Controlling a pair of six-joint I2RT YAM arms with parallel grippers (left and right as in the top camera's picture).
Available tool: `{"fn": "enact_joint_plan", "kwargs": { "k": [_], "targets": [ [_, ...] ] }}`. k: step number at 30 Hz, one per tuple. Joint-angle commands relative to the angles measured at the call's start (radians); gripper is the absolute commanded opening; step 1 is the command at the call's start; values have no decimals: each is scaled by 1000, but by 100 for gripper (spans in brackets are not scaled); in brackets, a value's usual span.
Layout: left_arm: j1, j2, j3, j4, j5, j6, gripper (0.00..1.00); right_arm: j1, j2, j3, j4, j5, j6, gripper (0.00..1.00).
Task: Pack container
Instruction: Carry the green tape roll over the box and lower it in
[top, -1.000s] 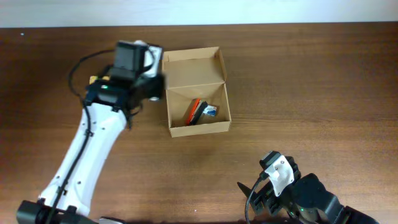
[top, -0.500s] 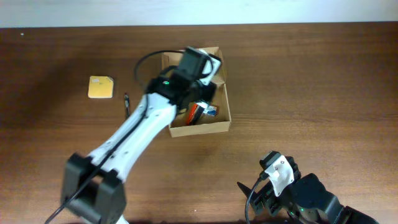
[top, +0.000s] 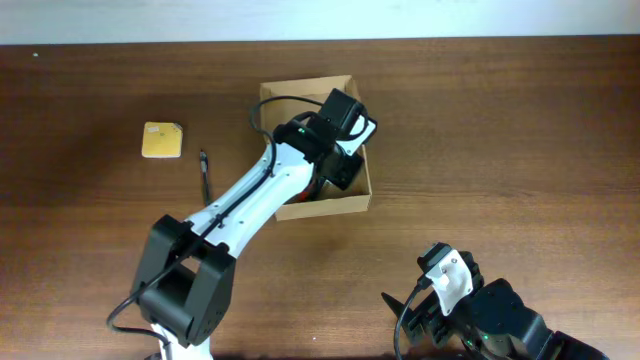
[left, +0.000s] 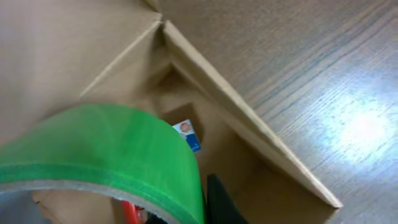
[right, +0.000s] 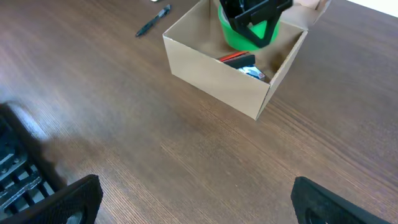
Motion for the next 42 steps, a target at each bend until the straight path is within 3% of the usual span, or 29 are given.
{"fn": "enact_joint_plan", "kwargs": {
  "k": [1,23,34,42],
  "targets": [
    [-16,13,31,-2,37,19,1,-2,-2,-4,2,12,8,99],
    [-22,112,31,6,40,19,4,-2,-2,-4,2,12,8,99],
    [-22,112,31,11,40,19,37,-2,-2,-4,2,12,8,99],
    [-22,112,32,11,39,19,71,-2,-2,-4,2,12,8,99]
  ]
}}
